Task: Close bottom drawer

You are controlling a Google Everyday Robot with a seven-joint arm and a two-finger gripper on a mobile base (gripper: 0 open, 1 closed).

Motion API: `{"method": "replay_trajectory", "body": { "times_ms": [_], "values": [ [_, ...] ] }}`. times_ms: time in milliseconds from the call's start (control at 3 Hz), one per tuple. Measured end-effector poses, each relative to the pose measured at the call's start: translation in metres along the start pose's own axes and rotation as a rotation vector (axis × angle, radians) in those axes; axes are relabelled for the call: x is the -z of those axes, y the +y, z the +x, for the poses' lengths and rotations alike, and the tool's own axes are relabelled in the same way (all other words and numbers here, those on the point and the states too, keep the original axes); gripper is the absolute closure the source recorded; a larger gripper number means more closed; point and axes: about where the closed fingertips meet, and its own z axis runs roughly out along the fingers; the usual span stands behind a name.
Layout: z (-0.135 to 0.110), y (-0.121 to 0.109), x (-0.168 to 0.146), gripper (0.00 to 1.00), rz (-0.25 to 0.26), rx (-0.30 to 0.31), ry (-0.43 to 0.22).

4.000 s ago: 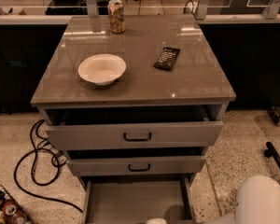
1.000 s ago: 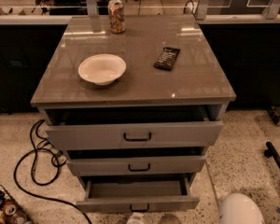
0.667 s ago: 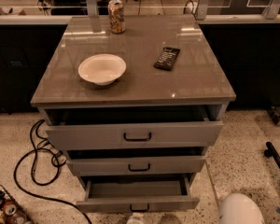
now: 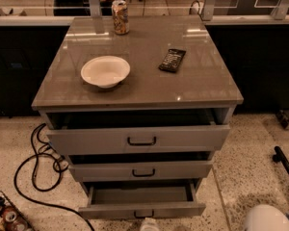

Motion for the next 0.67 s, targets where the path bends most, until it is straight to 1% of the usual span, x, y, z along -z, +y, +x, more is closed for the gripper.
{"method": "replay_trajectory", "body": {
  "times_ms": [333,667],
  "values": [
    [0.012,-0.02,-0.003,1.0,0.028,-0.004,-0.018],
    [0.026,-0.047,-0.016,1.0,0.06,0.005,-0.038]
  ]
}}
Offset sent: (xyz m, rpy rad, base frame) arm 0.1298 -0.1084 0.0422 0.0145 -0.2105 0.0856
